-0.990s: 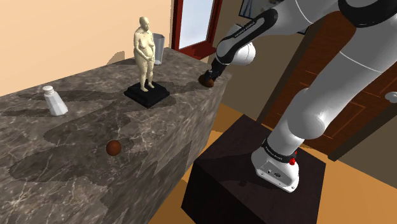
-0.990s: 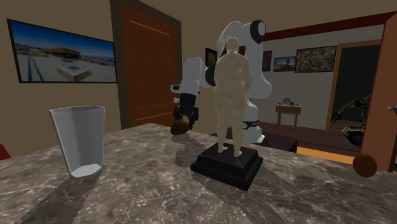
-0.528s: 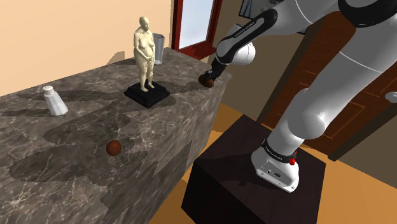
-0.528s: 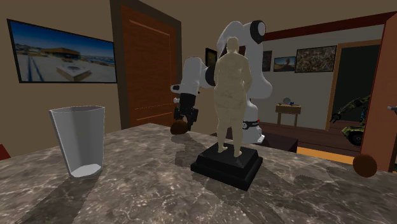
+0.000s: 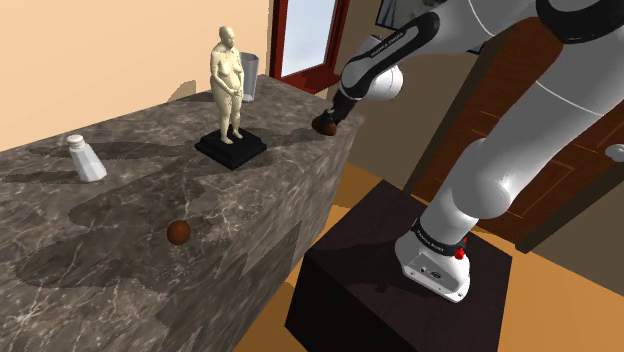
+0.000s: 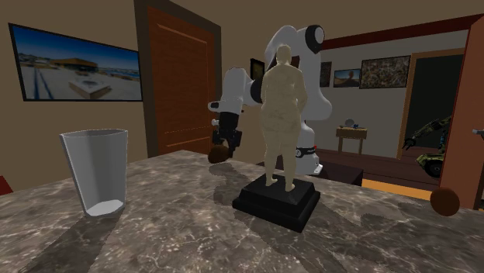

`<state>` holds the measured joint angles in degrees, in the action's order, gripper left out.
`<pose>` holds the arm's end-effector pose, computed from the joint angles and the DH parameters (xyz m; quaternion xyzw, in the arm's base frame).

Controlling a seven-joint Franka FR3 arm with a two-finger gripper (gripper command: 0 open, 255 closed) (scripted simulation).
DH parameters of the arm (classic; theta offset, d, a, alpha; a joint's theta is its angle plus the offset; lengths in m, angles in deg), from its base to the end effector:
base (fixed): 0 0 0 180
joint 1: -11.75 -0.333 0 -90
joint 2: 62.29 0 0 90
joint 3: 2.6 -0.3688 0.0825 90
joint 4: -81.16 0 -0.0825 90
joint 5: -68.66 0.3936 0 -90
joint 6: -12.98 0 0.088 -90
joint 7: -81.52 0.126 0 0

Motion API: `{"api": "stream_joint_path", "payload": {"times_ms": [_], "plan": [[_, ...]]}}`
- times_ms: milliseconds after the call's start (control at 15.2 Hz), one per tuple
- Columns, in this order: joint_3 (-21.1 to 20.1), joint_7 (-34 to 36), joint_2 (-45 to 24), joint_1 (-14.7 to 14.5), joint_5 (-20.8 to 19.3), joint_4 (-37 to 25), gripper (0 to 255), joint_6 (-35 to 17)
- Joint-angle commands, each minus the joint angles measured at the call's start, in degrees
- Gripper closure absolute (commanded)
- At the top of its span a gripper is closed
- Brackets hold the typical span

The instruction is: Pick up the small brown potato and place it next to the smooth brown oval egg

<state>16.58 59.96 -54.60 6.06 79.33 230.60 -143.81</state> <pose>0.4444 -0.1120 0.3487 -0.9897 0.0119 -0.1398 0.0283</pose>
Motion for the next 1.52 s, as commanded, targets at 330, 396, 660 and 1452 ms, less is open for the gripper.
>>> {"api": "stream_joint_path", "payload": {"times_ms": [330, 396, 660, 1452], "plan": [[-1.13, 3.7, 4.57, 1.66, -4.39, -1.54, 255, 5.81], [-1.29, 4.11, 5.19, 1.86, -4.86, -1.83, 255, 6.68], [-1.9, 5.52, 7.49, 2.52, -6.39, -3.12, 255, 10.16], [-3.38, 8.25, 12.77, 3.69, -8.92, -8.27, 255, 20.4]]}}
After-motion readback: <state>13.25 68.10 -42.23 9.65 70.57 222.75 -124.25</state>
